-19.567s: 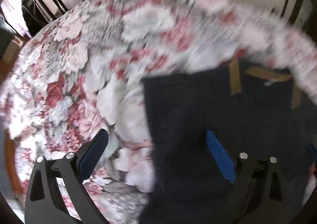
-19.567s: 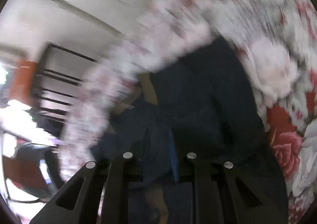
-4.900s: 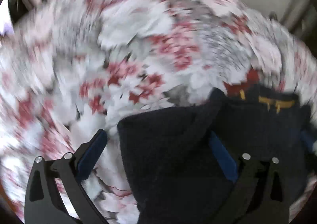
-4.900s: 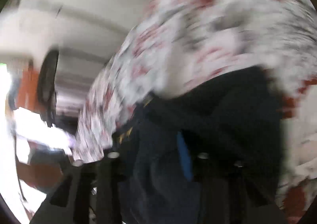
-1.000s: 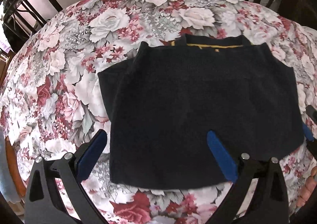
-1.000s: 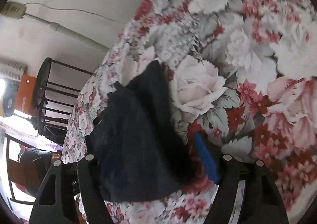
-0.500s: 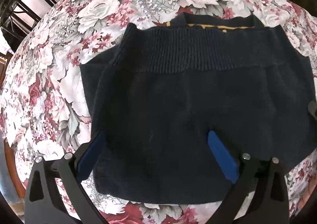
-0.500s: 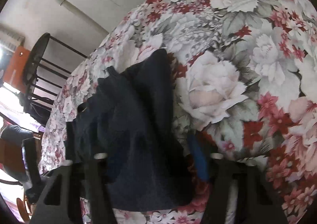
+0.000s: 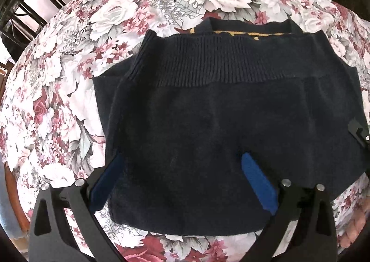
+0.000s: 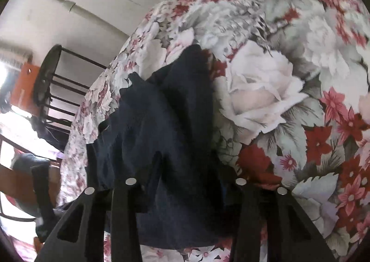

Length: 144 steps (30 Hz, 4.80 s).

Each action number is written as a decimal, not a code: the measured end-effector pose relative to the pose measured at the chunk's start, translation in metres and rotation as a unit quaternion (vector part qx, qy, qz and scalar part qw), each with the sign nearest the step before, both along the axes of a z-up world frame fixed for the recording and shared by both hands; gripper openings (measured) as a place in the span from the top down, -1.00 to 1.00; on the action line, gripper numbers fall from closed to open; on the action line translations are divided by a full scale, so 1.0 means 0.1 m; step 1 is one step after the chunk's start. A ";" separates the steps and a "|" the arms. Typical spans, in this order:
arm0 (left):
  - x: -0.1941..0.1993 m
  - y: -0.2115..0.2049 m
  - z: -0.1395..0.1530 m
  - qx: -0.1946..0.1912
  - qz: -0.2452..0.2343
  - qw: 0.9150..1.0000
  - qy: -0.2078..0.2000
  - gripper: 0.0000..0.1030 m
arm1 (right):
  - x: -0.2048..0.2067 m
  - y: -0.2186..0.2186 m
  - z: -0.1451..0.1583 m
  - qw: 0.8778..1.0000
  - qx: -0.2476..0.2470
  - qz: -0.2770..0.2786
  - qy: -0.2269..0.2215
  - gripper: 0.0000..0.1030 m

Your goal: Fold small clothes

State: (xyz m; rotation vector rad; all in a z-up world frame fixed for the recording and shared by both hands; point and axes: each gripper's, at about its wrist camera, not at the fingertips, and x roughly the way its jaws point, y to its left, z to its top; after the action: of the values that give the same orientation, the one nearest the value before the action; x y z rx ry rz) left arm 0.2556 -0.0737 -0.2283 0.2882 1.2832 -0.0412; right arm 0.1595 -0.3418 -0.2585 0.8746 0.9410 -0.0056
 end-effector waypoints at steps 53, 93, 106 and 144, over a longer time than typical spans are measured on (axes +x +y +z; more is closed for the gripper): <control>0.02 0.50 0.59 -0.063 0.028 0.997 -0.042 -0.91 | 0.25 1.39 1.36 0.994 -0.003 0.086 -0.068 0.52; -0.07 1.08 0.78 -0.037 0.016 0.997 -0.059 -0.91 | 0.63 1.83 0.98 0.991 -0.001 0.131 -0.031 0.57; 0.06 0.96 0.00 0.010 0.002 0.999 0.033 -0.92 | 1.33 1.77 0.43 0.987 -0.018 0.155 0.022 0.99; 0.32 0.77 -0.07 0.057 0.044 0.997 -0.002 -0.92 | 0.36 1.37 0.09 0.984 0.113 0.131 0.038 1.00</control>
State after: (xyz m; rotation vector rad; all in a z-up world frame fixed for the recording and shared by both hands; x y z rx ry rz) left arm 0.2873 0.0035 -0.2348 0.3290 1.2947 0.1077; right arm 0.1959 -0.2050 -0.2491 0.9585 1.1387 0.2999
